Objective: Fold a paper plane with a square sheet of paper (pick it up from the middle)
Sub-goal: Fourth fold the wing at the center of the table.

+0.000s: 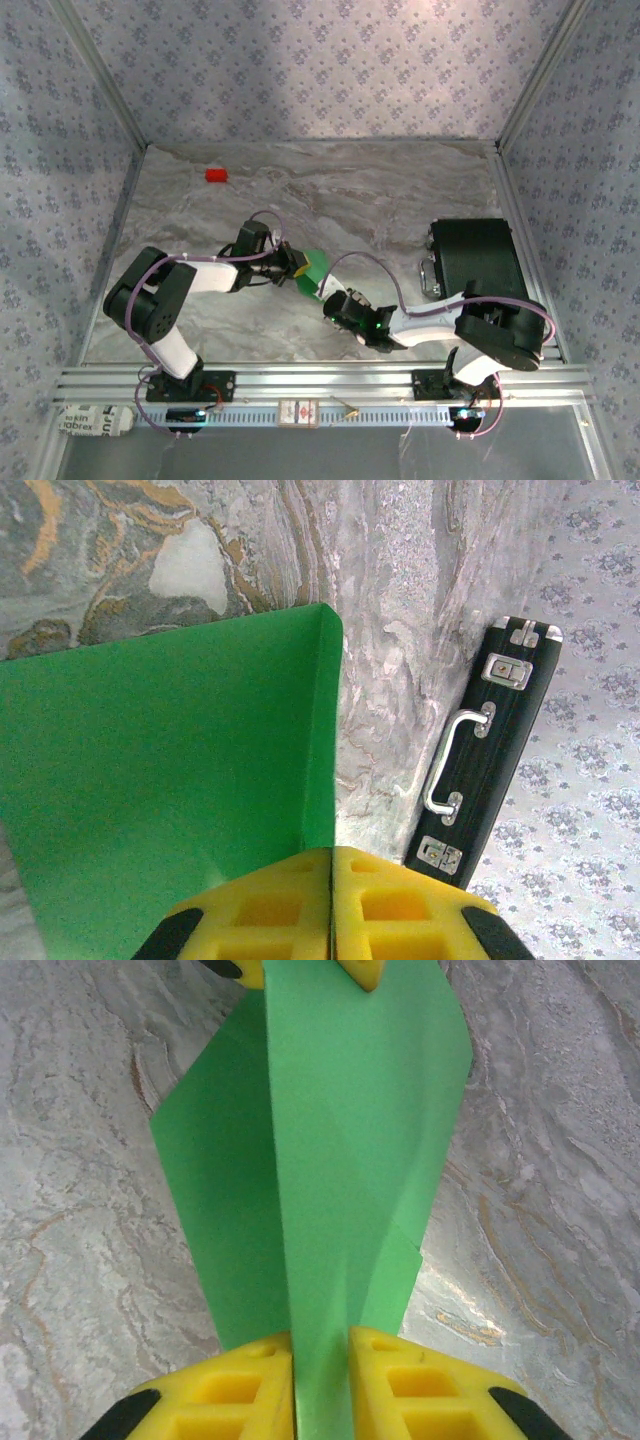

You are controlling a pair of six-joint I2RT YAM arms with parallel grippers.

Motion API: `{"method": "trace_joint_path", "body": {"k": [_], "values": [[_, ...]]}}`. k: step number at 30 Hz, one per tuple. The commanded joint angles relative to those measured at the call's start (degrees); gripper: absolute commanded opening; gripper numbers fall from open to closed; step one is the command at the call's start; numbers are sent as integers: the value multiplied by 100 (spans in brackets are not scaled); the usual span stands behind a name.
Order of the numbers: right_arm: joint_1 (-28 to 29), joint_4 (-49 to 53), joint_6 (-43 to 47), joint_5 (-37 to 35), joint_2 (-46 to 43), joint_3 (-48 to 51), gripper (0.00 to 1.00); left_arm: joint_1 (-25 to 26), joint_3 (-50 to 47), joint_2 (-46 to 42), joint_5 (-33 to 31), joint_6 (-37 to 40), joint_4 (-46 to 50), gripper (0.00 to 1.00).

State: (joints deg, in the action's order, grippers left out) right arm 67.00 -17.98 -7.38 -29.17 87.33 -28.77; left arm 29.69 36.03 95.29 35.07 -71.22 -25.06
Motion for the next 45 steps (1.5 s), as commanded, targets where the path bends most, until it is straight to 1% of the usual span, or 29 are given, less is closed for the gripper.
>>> {"method": "trace_joint_path", "body": {"k": [1, 7, 10, 13, 15, 18, 22, 26, 31, 38, 45], "values": [[-30, -22, -145, -53, -12, -59, 20, 27, -7, -168, -54, 12, 80, 8], [-45, -17, -186, -23, -5, -53, 15, 23, -9, -176, -75, 5, 77, 10], [-54, 4, -232, -17, 2, -56, 12, 25, -9, -203, -79, -14, 77, 14], [-128, 27, -372, 117, 13, -60, 8, 26, -22, -344, -140, -20, 172, 24], [-199, -33, -492, 322, 18, -33, 7, 12, -55, -498, -274, 31, 335, 35], [-357, -177, -660, 754, 3, 10, 6, -2, -109, -814, -541, 162, 706, 47], [-567, -350, -815, 1267, 11, 52, 6, -43, -205, -1219, -806, 284, 1129, 55], [-850, -416, -905, 1983, 21, 57, 6, -96, -323, -1521, -945, 307, 1313, 57], [-1139, -453, -1178, 2641, 47, 39, 7, -124, -415, -1704, -1000, 294, 1382, 58], [-1347, -404, -1458, 3034, 139, -37, 8, -134, -457, -1759, -993, 264, 1374, 57], [-1690, -211, -1920, 3881, 375, -285, 8, -144, -463, -1770, -967, 249, 1376, 57]]}}
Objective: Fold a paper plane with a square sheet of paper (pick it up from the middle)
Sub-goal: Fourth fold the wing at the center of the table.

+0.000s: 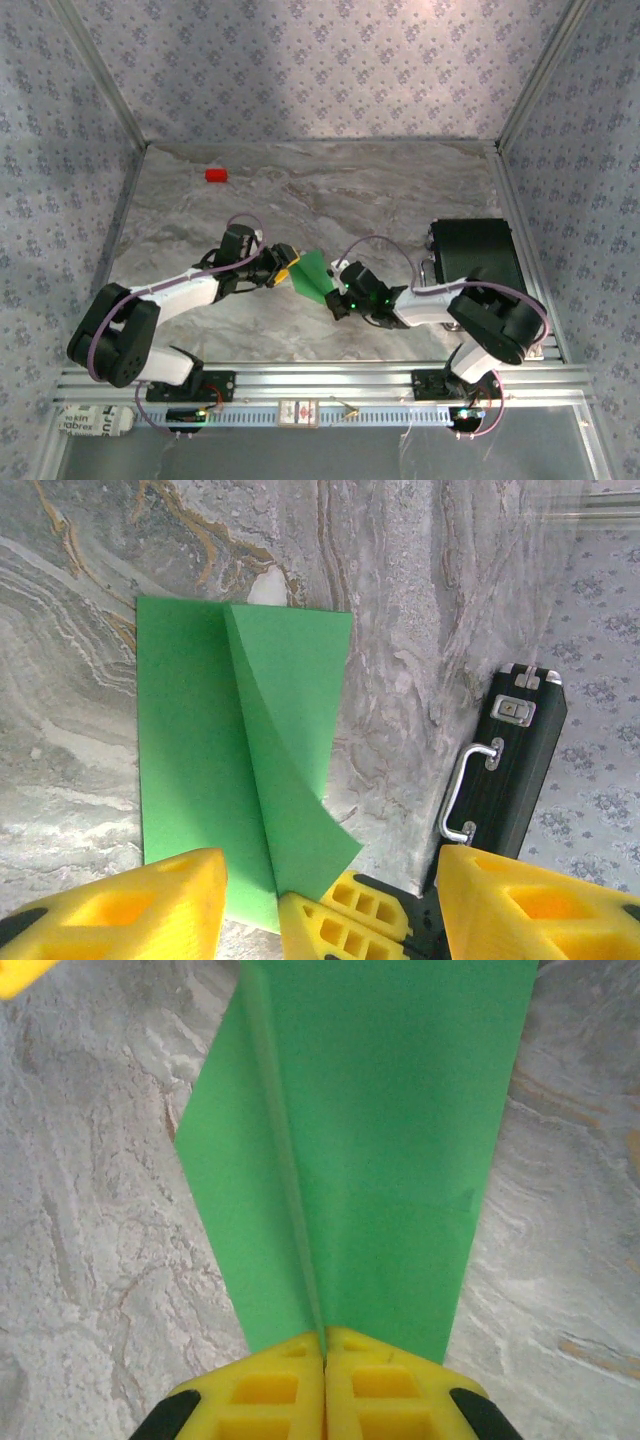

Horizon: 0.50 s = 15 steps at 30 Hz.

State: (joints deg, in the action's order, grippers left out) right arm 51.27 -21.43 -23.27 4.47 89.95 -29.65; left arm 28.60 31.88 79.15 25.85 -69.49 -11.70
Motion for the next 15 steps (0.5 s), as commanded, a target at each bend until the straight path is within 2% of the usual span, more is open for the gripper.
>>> {"method": "trace_joint_path", "body": {"k": [1, 6, 12, 15], "values": [[-169, 95, -406, 639, 146, -203, 8, -33, -56, -155, -45, 64, 30, 57], [-456, -157, -799, 1265, 274, -174, 8, -36, -67, -164, -44, 76, 23, 53], [-708, -580, -1192, 1774, 443, -18, 8, -30, -41, 16, 59, 82, -94, 31], [-810, -839, -1423, 1894, 486, 102, 8, -20, 6, 186, 139, 86, -179, 24]]}}
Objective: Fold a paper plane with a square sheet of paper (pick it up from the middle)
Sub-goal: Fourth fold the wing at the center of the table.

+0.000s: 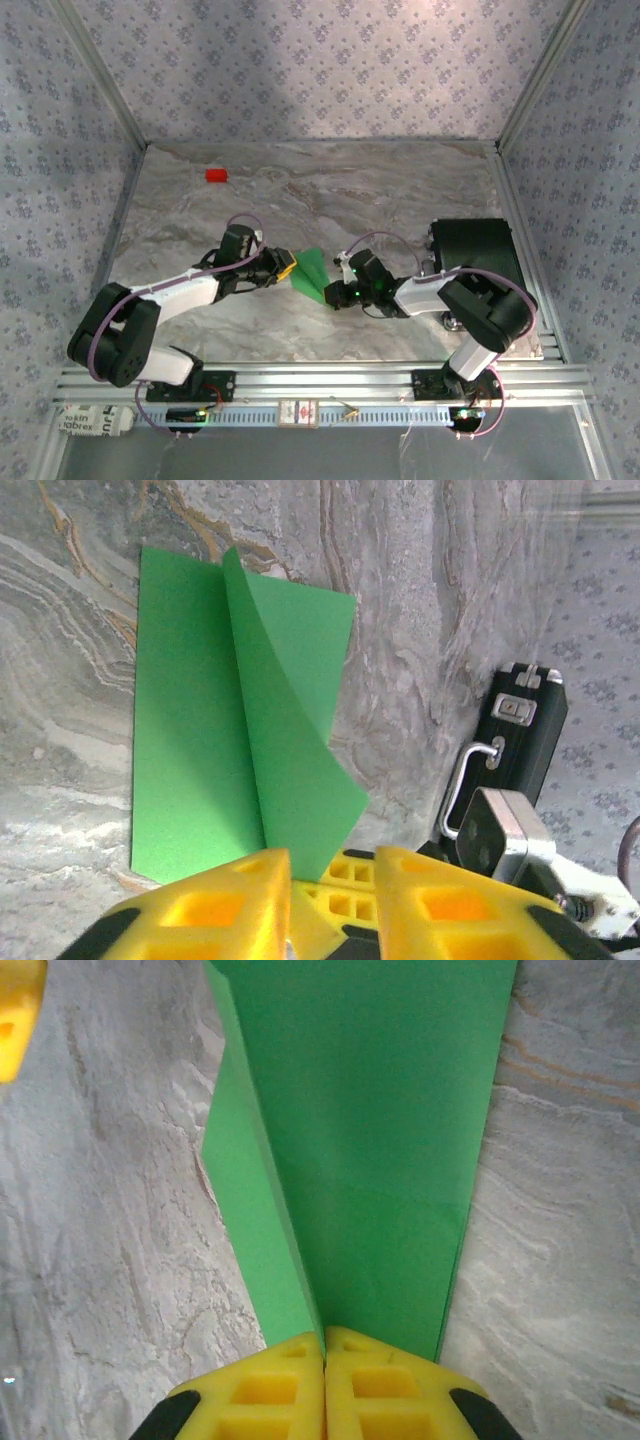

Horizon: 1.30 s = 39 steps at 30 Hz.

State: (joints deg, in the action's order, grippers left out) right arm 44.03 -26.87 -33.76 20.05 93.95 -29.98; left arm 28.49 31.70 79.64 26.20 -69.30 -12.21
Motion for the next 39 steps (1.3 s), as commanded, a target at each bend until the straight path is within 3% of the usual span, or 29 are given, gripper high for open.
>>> {"method": "trace_joint_path", "body": {"k": [1, 19, 39], "values": [[-106, -389, -427, 377, 88, 172, 8, -1, 47, 193, 122, 84, -137, 23], [-441, -912, -1016, 921, 377, 335, 7, 336, 609, 1330, 215, 212, -206, 12], [-678, -930, -1308, 1354, 616, 204, 7, 373, 517, 1695, 53, 421, 93, 8]]}}
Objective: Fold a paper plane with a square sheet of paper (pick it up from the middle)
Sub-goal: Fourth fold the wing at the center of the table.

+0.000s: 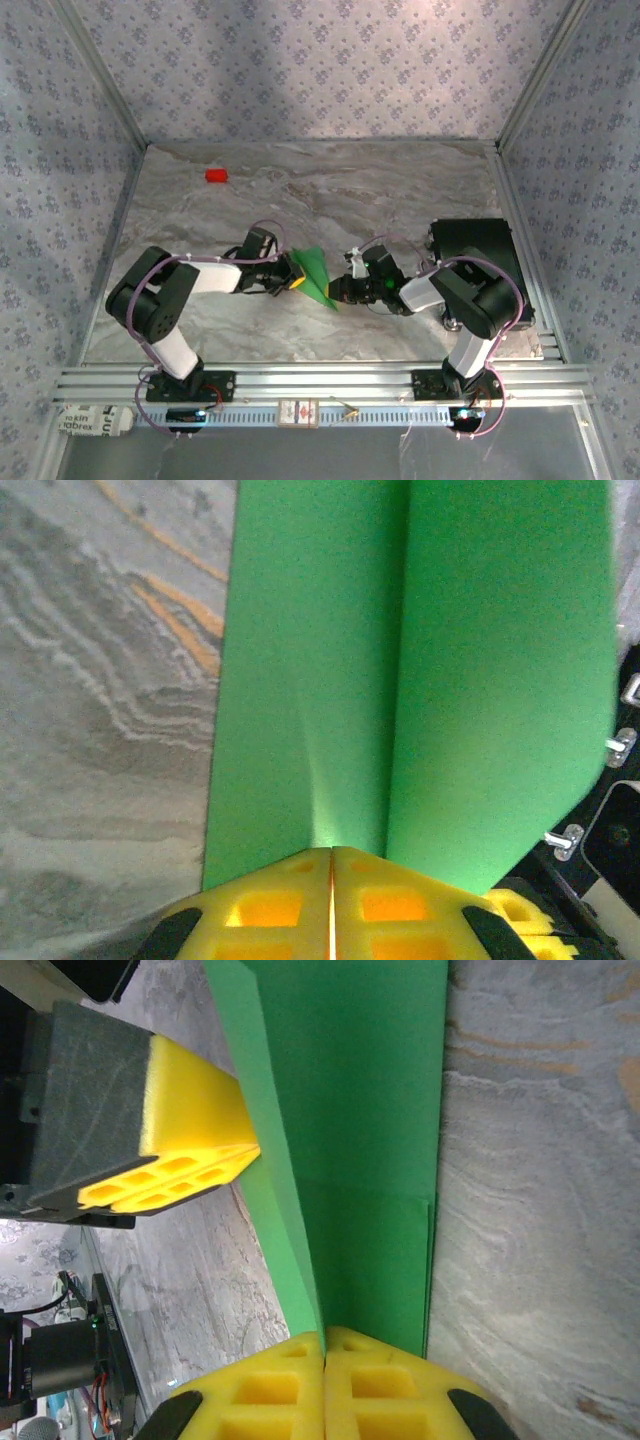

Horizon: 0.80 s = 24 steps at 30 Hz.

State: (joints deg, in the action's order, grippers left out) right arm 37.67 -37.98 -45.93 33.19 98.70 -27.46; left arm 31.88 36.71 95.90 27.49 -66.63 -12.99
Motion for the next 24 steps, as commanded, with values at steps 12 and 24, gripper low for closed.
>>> {"method": "trace_joint_path", "body": {"k": [12, 24], "values": [[-172, 229, -188, 213, 199, -85, 7, 37, 31, 122, -125, 189, 256, 8], [-207, 359, -277, 123, 347, -63, 5, 39, 81, 46, -129, 193, 255, 9]]}}
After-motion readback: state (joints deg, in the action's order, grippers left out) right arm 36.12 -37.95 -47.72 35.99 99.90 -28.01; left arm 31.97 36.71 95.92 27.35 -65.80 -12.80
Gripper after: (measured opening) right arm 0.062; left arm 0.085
